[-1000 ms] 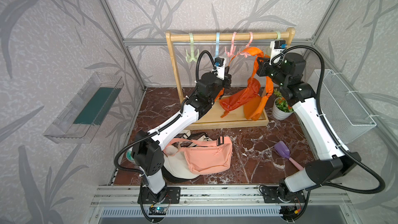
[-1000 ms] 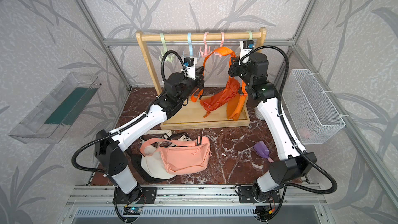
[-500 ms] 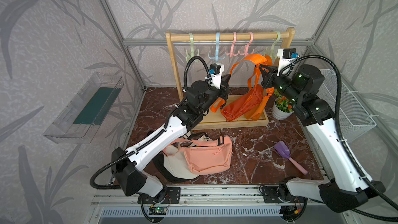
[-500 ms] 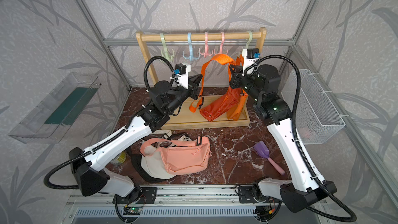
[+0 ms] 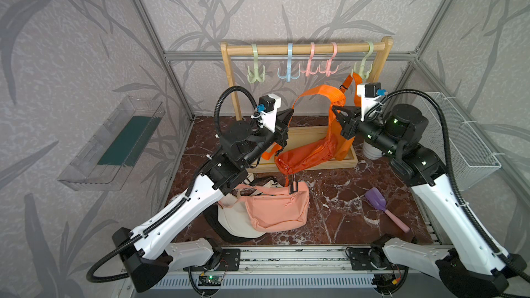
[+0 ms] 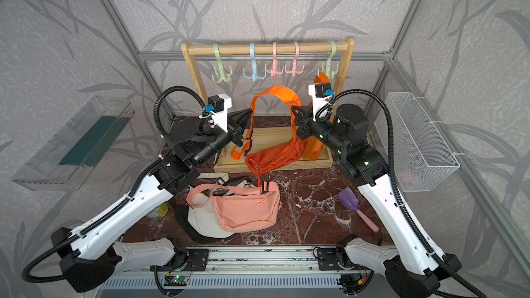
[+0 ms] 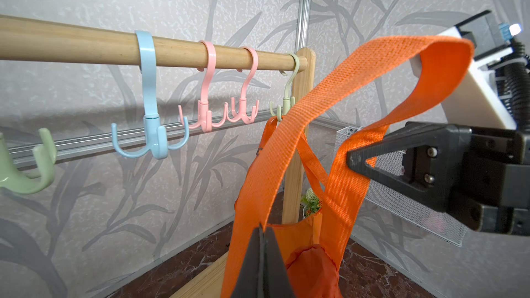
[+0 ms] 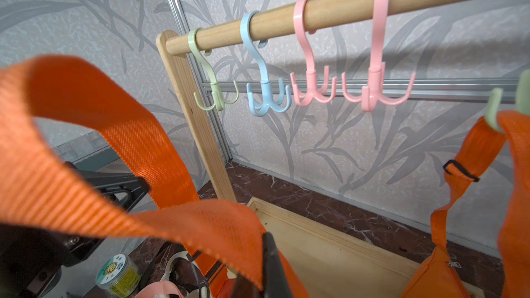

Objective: Take the bag off the hook
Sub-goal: Place the bag inside the bag.

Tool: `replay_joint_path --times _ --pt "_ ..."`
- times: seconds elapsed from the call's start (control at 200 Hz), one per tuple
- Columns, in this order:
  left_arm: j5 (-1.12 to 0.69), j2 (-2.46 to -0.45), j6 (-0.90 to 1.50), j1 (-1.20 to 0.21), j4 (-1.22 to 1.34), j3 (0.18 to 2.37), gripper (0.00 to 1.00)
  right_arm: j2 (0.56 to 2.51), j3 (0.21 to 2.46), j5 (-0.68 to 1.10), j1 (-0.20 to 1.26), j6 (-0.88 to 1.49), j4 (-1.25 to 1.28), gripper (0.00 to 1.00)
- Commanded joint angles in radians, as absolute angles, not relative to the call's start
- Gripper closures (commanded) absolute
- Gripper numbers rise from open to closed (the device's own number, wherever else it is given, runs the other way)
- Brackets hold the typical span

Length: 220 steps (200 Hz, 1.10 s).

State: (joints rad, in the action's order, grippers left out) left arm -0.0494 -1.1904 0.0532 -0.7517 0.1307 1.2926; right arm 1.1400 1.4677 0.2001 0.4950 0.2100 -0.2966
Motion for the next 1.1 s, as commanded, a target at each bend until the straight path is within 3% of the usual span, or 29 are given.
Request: replay_joint_path --times 0.0,1.095 --pt "-0.041 -1.158 0.057 -0.755 0.138 1.277 1.00 1.105 1.446 0.197 0.522 0.197 -0.244 1.00" --pt "0.042 -0.998 -0.016 -0.754 0.129 1.156 1.00 1.017 1.363 0.199 0.714 0.143 -0.197 1.00"
